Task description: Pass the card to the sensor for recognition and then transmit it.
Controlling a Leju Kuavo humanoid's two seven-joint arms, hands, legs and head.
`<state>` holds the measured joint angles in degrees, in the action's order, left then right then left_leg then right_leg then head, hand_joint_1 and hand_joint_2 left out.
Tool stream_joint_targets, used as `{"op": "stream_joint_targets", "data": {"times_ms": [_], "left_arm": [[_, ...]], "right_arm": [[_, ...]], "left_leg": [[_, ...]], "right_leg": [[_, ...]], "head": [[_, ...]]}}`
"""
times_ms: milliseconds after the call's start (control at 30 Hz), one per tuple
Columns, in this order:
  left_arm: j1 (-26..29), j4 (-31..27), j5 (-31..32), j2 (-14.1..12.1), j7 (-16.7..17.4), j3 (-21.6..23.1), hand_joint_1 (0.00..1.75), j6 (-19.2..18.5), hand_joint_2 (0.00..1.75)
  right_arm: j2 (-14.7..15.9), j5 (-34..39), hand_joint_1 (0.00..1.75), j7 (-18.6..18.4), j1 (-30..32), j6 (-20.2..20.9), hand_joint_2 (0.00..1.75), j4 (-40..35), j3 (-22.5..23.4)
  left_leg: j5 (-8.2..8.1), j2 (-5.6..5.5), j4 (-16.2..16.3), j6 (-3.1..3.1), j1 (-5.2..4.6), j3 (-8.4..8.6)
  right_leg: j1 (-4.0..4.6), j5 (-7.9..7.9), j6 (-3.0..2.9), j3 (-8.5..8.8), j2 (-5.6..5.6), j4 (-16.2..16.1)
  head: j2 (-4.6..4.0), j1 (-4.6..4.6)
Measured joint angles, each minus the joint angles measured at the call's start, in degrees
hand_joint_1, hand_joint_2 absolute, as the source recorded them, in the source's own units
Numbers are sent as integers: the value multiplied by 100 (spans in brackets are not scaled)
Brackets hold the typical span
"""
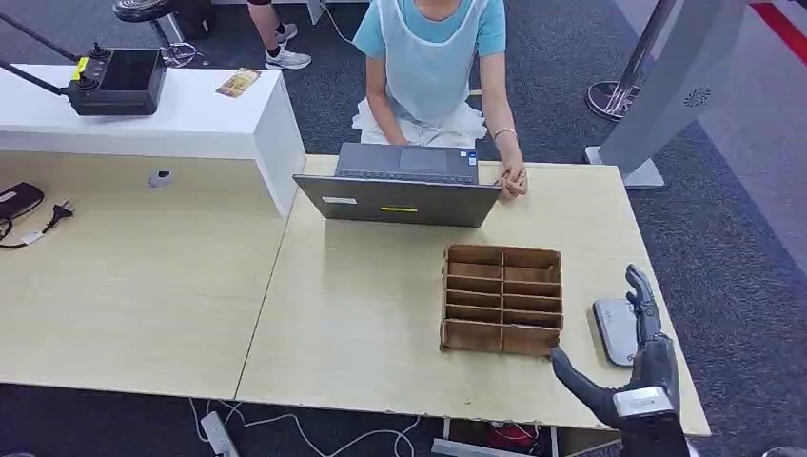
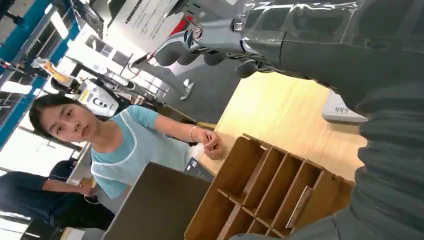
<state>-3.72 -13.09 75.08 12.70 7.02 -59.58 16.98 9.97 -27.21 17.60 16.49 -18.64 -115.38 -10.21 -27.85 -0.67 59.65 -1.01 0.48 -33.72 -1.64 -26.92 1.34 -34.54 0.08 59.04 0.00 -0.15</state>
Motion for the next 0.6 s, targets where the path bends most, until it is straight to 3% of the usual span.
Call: {"op": "stream_joint_targets", "data": {"times_ms": [233, 400, 600], "left_arm": [[0, 0, 20, 0, 0, 0, 0, -39, 0], [-2, 0, 70, 0, 20, 0, 0, -52, 0], [-3, 0, 72, 0, 26, 0, 0, -59, 0]], "right_arm": [[66, -860, 0, -344, 2, -120, 175, 0, -85], [192, -2242, 0, -1065, 0, -280, 175, 55, -240], [278, -2488, 0, -1233, -8, -324, 175, 125, -365]], "left_leg": [[0, 0, 0, 0, 0, 0], [0, 0, 0, 0, 0, 0], [0, 0, 0, 0, 0, 0]], "right_leg": [[0, 0, 0, 0, 0, 0], [0, 0, 0, 0, 0, 0], [0, 0, 0, 0, 0, 0]], "head": [[0, -2], [0, -2], [0, 0]]}}
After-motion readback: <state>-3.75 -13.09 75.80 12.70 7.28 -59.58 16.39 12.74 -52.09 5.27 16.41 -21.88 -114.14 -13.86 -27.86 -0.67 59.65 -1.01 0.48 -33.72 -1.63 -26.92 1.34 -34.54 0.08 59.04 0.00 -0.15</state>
